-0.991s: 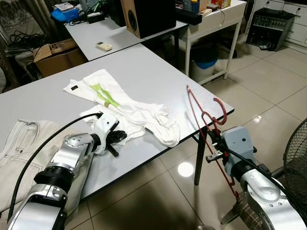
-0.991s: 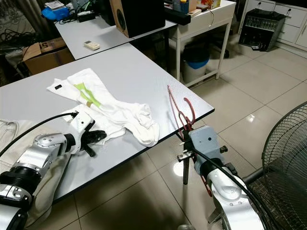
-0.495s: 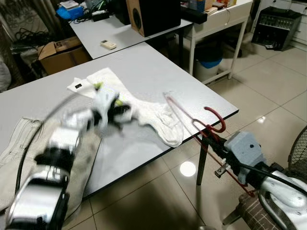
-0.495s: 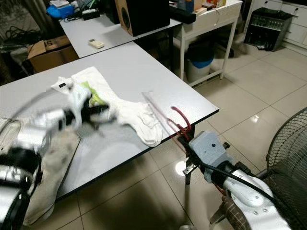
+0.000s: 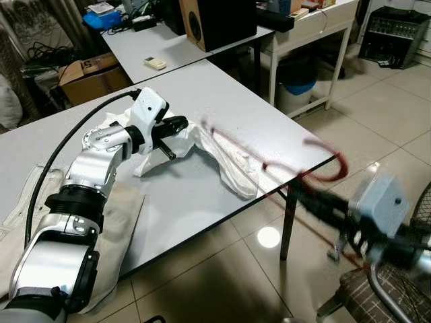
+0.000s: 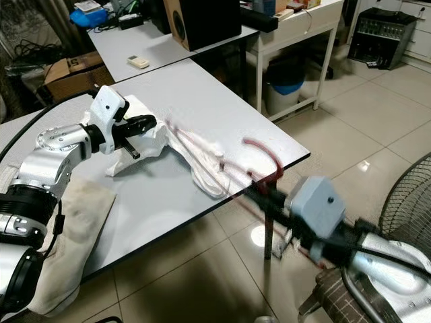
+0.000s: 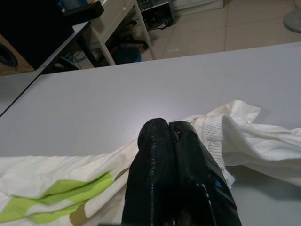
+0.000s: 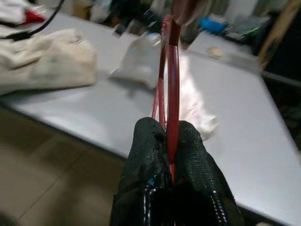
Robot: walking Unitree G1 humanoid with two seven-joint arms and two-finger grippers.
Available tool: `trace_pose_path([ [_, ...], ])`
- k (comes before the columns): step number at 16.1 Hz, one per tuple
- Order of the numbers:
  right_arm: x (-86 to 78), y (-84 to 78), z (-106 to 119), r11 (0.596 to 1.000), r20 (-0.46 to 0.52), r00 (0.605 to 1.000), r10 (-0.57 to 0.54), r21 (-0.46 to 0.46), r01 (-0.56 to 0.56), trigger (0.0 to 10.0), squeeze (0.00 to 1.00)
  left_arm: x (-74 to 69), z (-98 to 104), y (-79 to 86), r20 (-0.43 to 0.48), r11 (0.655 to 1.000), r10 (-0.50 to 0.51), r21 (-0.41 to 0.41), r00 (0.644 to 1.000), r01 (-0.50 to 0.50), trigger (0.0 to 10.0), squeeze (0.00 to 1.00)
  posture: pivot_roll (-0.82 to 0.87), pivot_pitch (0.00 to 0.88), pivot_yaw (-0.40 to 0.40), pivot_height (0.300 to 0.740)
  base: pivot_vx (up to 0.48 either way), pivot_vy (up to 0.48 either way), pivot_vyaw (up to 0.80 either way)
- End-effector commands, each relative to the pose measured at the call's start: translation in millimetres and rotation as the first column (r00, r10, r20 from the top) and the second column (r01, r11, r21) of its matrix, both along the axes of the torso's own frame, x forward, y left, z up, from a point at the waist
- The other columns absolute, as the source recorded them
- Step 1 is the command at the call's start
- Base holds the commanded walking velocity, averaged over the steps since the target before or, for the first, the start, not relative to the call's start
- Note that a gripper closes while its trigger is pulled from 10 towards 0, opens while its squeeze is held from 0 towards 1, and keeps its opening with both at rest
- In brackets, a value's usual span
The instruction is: Hang hanger
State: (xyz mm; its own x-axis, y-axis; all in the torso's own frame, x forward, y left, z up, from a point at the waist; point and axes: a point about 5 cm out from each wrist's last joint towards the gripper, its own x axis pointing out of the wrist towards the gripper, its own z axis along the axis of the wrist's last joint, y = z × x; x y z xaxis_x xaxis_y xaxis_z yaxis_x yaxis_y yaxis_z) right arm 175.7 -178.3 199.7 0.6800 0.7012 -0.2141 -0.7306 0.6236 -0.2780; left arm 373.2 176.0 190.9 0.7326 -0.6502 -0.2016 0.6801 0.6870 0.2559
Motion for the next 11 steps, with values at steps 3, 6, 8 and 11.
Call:
trace_pose_path([
  [3, -7.2, -2.7, -3, 0.998, -0.073, 0.997, 0.029, -0.052, -0.033, 10.0, 0.0, -13.6, -4, 0.4, -0.076, 0.985, -0.15, 0.073, 0.986, 0.156, 0.0, 0.0, -0.2, 0.0, 0.181, 0.74, 0.0, 0.0, 0.0],
  [6, -5.7, -10.8, -10, 0.994, -0.109, 0.994, -0.011, -0.109, -0.001, 10.0, 0.0, -30.5, -35, 9.4, -0.228, 0.952, -0.198, 0.188, 0.953, 0.243, 0.0, 0.0, -0.19, 0.0, 0.178, 0.74, 0.0, 0.0, 0.0],
  [8, -3.6, -14.0, -9, 0.992, -0.103, 0.994, -0.034, -0.128, 0.021, 10.0, 0.0, -24.9, -35, 13.7, -0.176, 0.967, -0.124, 0.198, 0.977, 0.159, 0.5, 0.0, -0.19, 0.0, 0.179, 0.74, 0.0, 0.0, 0.0],
  [11, 1.5, -17.2, 3, 0.993, -0.03, 0.997, -0.075, -0.096, 0.071, 10.0, 0.0, -21.5, -28, 19.3, -0.085, 0.981, -0.054, 0.182, 0.995, 0.068, 3.9, 0.0, -0.19, 0.0, 0.188, 0.74, 0.0, 0.0, 0.0],
])
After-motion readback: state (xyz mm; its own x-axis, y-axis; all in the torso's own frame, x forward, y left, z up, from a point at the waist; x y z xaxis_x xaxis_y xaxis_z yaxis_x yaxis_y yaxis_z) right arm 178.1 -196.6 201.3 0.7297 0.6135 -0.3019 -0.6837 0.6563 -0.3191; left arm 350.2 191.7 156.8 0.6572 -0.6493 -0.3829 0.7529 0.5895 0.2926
